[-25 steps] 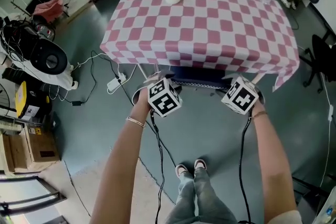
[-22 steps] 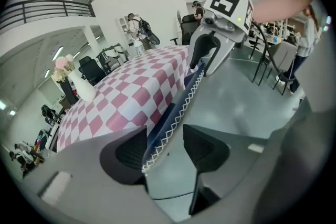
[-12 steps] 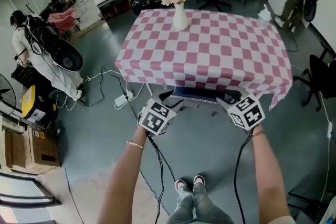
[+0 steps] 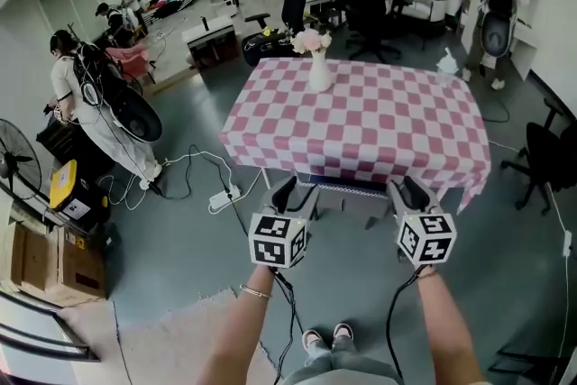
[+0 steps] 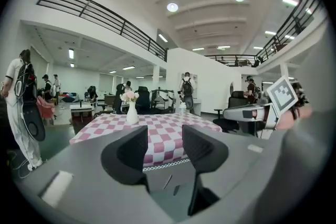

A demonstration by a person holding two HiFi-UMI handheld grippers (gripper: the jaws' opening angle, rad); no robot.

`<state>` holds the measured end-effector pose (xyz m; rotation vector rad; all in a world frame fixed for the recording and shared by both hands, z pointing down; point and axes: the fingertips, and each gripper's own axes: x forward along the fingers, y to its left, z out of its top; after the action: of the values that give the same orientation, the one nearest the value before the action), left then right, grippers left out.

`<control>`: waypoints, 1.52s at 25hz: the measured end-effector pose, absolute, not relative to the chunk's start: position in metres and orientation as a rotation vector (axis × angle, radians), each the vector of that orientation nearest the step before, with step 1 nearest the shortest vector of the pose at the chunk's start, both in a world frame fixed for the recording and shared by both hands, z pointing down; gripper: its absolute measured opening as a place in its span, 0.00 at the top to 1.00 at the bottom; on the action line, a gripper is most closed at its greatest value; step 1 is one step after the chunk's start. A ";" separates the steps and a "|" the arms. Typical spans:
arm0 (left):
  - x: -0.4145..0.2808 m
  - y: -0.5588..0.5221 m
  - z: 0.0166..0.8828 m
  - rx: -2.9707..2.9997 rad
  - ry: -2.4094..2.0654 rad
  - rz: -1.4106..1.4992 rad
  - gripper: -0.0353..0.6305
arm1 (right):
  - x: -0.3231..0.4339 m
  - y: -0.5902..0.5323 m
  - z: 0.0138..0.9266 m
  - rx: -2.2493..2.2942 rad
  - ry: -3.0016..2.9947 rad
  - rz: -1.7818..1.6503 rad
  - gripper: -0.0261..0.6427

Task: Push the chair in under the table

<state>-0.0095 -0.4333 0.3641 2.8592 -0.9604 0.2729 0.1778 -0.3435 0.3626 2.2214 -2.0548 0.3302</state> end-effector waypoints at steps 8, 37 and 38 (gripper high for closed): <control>-0.032 -0.397 0.323 2.791 -1.154 0.069 0.71 | 0.174 -0.269 0.323 2.504 -1.902 0.214 0.74; -0.114 -0.351 0.311 2.635 -1.445 -0.054 0.94 | 0.179 -0.184 0.310 2.614 -1.727 0.126 0.95; -0.114 -0.351 0.311 2.638 -1.446 -0.053 0.95 | 0.179 -0.184 0.309 2.618 -1.733 0.123 0.95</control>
<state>-0.1141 -0.3505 0.3110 2.6378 -1.4456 -0.0530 0.1791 -0.1836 0.3089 2.6183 -1.7325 0.1229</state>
